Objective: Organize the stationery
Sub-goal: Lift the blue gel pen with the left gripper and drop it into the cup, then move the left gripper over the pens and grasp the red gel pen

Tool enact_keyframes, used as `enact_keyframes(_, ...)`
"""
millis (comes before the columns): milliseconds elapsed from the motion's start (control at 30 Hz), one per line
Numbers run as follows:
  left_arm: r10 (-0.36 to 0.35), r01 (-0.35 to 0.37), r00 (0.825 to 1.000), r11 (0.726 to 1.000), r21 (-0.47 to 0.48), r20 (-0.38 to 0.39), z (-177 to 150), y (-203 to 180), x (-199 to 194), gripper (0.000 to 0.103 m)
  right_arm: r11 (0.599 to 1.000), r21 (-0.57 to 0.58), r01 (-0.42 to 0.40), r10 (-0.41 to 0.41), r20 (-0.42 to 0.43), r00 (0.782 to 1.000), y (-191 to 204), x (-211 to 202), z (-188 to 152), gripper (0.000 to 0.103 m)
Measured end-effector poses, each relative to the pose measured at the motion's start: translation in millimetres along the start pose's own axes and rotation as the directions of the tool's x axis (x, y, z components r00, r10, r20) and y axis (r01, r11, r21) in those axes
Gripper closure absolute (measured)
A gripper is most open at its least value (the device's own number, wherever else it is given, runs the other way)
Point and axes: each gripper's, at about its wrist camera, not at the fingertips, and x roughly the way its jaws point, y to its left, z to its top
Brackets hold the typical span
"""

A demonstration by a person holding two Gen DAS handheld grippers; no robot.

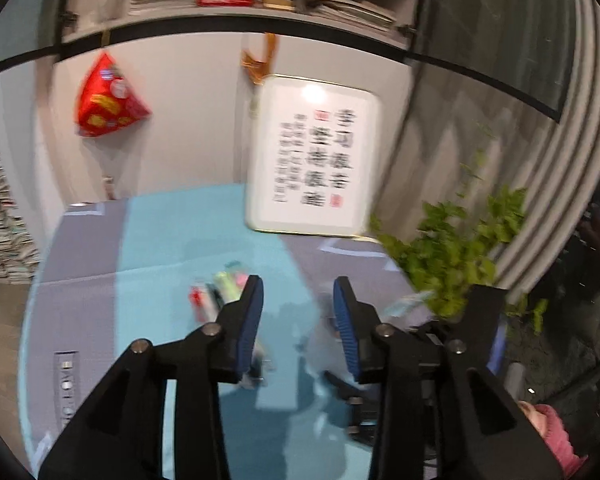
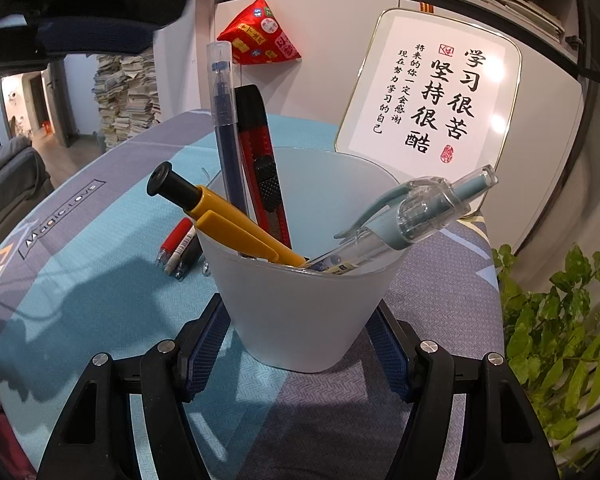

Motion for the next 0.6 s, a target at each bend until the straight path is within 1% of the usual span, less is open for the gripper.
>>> enact_keyframes(67, 0.034, -0.035, 0.999, 0.999, -0.038, -0.018, -3, 16, 3, 0.068, 1.0, 0.0, 0.0, 0.0, 0.0, 1.0, 0, 0, 0, 0.033)
enact_keyframes(167, 0.079, -0.086, 0.995, 0.99, -0.109, -0.067, -11, 42, 13, 0.069, 1.0, 0.0, 0.0, 0.0, 0.0, 1.0, 0, 0, 0, 0.033)
enact_keyframes(200, 0.102, -0.113, 0.991, 0.985, -0.129, -0.09, -15, 52, 18, 0.069, 1.0, 0.0, 0.0, 0.0, 0.0, 1.0, 0, 0, 0, 0.033)
enact_keyframes(267, 0.119, -0.137, 0.984, 0.98, -0.143, -0.131, -22, 60, 28, 0.069, 1.0, 0.0, 0.0, 0.0, 0.0, 1.0, 0, 0, 0, 0.033)
enact_keyframes(433, 0.12, -0.157, 0.964, 0.977, -0.142, -0.239, -44, 67, 57, 0.069, 1.0, 0.0, 0.0, 0.0, -0.001, 1.0, 0, 0, 0, 0.033)
enact_keyframes(600, 0.109, -0.152, 0.949, 0.98, -0.127, -0.295, -55, 64, 77, 0.069, 1.0, -0.002, 0.002, -0.002, -0.004, 1.0, -1, 1, 0, 0.033)
